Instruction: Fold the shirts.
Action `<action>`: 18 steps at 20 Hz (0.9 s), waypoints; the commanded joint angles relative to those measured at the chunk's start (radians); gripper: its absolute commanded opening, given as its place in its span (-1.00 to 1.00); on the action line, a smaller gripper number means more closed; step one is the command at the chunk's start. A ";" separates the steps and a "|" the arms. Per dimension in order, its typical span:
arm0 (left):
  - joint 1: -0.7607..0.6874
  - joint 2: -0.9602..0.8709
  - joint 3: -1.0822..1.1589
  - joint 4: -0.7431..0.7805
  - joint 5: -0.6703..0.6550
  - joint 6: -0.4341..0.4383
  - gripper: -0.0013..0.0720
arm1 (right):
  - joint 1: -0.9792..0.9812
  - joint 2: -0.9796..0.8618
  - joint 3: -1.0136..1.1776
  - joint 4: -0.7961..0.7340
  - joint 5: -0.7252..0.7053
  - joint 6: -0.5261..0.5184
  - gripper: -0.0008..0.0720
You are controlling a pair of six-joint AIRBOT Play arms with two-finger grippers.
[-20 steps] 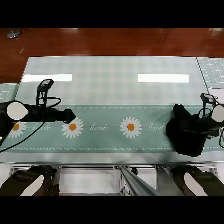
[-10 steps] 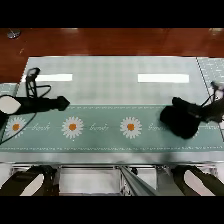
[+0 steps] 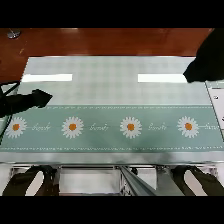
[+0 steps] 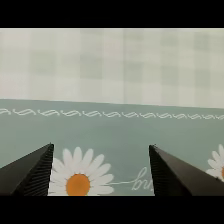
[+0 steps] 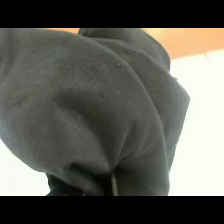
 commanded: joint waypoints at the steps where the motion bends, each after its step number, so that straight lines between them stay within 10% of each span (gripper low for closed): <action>1: -0.061 0.005 -0.016 -0.090 -0.005 0.004 0.95 | -0.001 0.011 0.172 0.193 0.058 -0.094 -0.90; 8: -0.188 -0.116 -0.016 -0.093 0.073 0.004 0.95 | 0.468 -0.049 0.013 0.024 0.258 -0.007 -0.90; 12: -0.188 -0.177 -0.016 -0.093 0.070 0.004 0.95 | 0.801 -0.184 -0.227 -0.156 0.120 0.143 -0.90; 18: -0.188 -0.189 -0.016 -0.093 0.067 -0.005 0.95 | 0.982 -0.593 -0.307 0.073 -0.156 0.155 -0.89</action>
